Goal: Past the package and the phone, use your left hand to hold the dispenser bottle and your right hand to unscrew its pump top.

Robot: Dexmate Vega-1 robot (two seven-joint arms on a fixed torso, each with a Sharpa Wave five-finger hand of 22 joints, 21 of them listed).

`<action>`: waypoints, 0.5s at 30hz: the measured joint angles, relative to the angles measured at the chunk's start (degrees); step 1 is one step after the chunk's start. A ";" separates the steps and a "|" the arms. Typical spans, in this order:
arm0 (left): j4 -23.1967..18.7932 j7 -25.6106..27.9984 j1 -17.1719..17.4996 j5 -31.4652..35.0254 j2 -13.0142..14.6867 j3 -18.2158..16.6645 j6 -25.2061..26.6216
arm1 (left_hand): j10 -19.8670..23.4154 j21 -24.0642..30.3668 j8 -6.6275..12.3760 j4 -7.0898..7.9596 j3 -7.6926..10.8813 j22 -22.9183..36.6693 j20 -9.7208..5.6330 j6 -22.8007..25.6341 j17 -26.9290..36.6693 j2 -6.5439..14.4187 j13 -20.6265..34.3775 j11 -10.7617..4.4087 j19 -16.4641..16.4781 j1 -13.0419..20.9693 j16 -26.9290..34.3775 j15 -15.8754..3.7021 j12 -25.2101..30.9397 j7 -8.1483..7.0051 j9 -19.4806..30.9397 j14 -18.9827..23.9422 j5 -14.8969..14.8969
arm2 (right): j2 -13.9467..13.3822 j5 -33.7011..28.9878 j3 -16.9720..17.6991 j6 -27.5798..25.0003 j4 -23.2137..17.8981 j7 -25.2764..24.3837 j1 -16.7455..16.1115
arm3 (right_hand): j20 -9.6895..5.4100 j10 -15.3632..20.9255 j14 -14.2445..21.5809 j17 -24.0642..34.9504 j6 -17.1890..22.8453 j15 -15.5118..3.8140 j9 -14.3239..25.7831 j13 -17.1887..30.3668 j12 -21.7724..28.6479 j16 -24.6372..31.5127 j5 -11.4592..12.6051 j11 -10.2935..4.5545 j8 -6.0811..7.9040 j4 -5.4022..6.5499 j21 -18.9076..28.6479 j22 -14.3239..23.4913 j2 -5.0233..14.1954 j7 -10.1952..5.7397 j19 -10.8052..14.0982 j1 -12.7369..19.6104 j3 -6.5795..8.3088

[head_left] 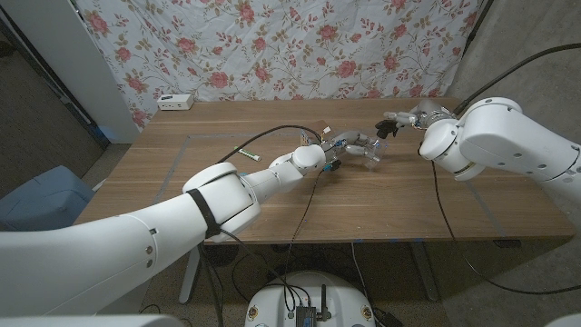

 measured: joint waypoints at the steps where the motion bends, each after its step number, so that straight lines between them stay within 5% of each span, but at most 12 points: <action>1: 0.00 0.00 0.00 0.00 0.00 0.00 0.00 | 0.01 0.00 0.00 0.00 0.00 0.00 0.00 0.00 0.00 0.00 -0.07 0.01 0.00 0.00 0.00 0.00 0.00 0.00 0.00 0.00 0.00 | 0.17 -0.61 0.16 0.00 0.08 0.46 -0.24 | 0.00 0.00 0.00 0.00 0.00 0.00 0.00 -0.07 0.00 0.00 0.00 0.00 0.00 0.04 0.00 0.00 0.08 0.00 0.00 -0.11 -0.03; 15: 0.00 -0.11 -0.01 -0.03 0.08 0.01 -0.62 | 0.01 0.00 -0.20 0.00 0.00 0.00 0.00 0.00 -0.03 0.00 -0.07 0.01 0.00 0.00 -0.05 0.10 0.01 0.00 0.01 0.09 -0.01 | 2.19 -11.00 2.46 -0.04 0.84 8.68 -3.84 | 0.00 -0.01 -0.01 -0.01 -0.01 0.00 -0.26 -0.14 0.00 0.00 0.00 0.00 -0.27 1.06 0.00 0.00 0.17 0.00 0.00 -2.28 -0.73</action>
